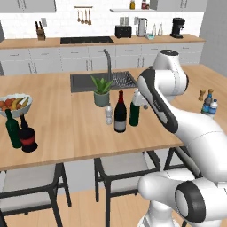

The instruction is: Move the plastic bottles in the middle to the plastics group, and the glass bottles in the middle to the glass group.

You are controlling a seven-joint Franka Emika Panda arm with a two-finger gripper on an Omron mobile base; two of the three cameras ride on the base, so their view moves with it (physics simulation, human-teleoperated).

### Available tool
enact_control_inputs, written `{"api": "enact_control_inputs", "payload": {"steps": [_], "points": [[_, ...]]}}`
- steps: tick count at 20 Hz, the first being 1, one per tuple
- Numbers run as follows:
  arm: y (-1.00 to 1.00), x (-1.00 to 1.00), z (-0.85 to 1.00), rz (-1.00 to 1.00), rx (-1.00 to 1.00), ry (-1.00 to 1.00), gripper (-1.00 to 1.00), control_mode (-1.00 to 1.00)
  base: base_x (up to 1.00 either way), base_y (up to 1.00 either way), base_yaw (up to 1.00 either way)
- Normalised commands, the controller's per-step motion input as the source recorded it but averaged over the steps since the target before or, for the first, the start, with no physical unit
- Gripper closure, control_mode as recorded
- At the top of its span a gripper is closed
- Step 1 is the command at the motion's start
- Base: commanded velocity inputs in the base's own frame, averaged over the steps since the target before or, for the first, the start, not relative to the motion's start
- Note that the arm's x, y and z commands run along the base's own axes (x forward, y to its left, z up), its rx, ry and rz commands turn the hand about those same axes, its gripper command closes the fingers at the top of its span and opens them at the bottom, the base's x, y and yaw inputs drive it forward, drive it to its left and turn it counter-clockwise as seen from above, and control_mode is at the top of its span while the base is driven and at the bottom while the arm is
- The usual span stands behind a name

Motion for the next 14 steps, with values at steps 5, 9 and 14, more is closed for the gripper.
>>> {"api": "enact_control_inputs", "payload": {"steps": [5,9,14], "points": [[0.03,-0.08,0.0,0.02,0.0,0.04,-1.0,-1.0,0.0,0.0,0.0],[0.03,-0.01,-0.01,0.07,0.0,0.01,-1.0,-1.0,0.0,0.0,0.0],[0.02,-0.01,0.04,0.05,-0.01,-0.18,-1.0,-1.0,0.0,0.0,0.0]]}}
